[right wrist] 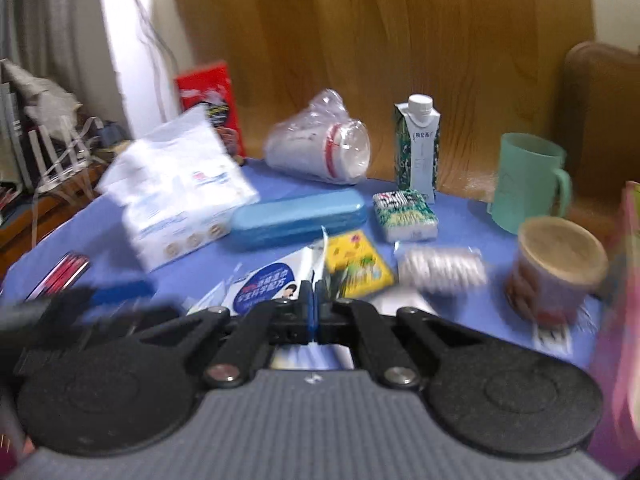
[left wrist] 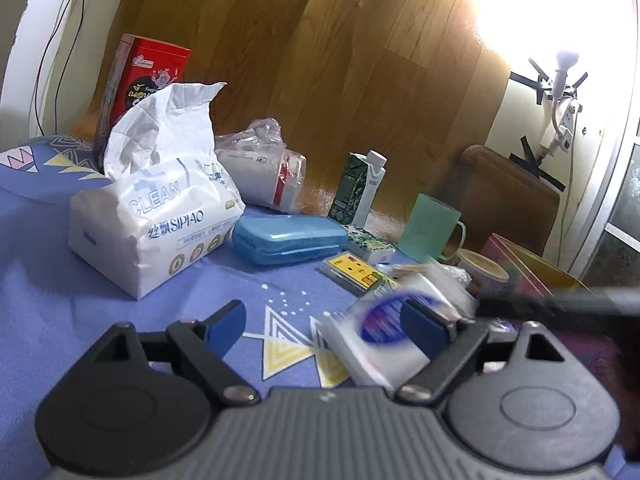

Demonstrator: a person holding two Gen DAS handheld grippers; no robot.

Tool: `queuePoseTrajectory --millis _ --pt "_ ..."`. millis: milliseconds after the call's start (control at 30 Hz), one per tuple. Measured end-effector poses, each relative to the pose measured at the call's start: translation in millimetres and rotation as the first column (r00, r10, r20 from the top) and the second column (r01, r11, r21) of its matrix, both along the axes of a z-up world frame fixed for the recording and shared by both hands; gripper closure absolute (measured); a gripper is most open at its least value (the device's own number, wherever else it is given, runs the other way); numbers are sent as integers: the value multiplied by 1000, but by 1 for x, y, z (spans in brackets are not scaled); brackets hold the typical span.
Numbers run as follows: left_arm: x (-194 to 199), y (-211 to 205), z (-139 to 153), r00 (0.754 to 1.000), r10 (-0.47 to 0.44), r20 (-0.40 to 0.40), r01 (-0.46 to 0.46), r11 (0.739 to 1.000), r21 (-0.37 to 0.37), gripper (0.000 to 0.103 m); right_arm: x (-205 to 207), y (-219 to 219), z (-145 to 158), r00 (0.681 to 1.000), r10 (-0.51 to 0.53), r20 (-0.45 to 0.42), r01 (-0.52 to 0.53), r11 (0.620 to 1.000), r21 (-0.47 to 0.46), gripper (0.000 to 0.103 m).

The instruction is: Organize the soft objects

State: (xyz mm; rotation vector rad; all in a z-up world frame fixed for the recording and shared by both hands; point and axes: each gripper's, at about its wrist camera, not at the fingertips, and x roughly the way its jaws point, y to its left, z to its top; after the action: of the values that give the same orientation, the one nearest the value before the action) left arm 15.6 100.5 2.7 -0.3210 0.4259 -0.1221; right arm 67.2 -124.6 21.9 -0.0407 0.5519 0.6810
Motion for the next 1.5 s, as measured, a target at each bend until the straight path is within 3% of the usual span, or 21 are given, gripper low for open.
queuePoseTrajectory --millis 233,367,433,467,500,733,833,933,1033,1100,1267,1400,1500 --pt "1 -7 1 999 -45 -20 45 999 29 15 -83 -50 -40 999 -42 18 43 998 -55 100" --pt "2 -15 2 995 -77 -66 81 995 55 15 -105 -73 -57 998 -56 -31 56 998 0 91" --pt "-1 -19 3 992 -96 -82 100 994 48 15 -109 -77 -53 998 -51 -25 52 999 12 62" --pt "-3 -20 3 989 -113 -95 116 993 32 15 -110 -78 -51 999 -44 -10 44 999 16 40" --pt "-5 -23 2 986 -129 -108 131 991 14 15 -113 -77 -49 999 -33 10 33 999 17 36" --pt "-25 -38 7 953 -239 -184 231 971 -64 11 -111 -59 -58 995 89 51 -84 992 -93 33" --pt "-33 -48 6 939 -279 -200 268 960 -81 11 -108 -51 -62 991 115 73 -106 986 -128 27" --pt "-29 -61 -5 911 -323 -258 297 945 -134 12 -105 -46 -64 986 149 72 -139 982 -129 26" --pt "-31 -82 -5 917 -312 -249 312 949 -43 14 -102 -37 -65 984 166 63 -157 980 -120 26" --pt "-31 -92 -5 922 -290 -256 303 953 12 14 -102 -33 -64 983 174 63 -166 980 -111 35" --pt "-25 -97 3 910 -323 -260 329 944 -21 21 -111 -31 -63 985 135 109 -123 986 -111 41" --pt "-19 -115 17 902 -367 -228 379 925 10 21 -110 -45 -56 989 56 135 -50 998 -47 42" --pt "-9 -133 35 901 -395 -182 409 911 49 21 -112 -56 -46 979 -5 205 10 1000 -27 42"
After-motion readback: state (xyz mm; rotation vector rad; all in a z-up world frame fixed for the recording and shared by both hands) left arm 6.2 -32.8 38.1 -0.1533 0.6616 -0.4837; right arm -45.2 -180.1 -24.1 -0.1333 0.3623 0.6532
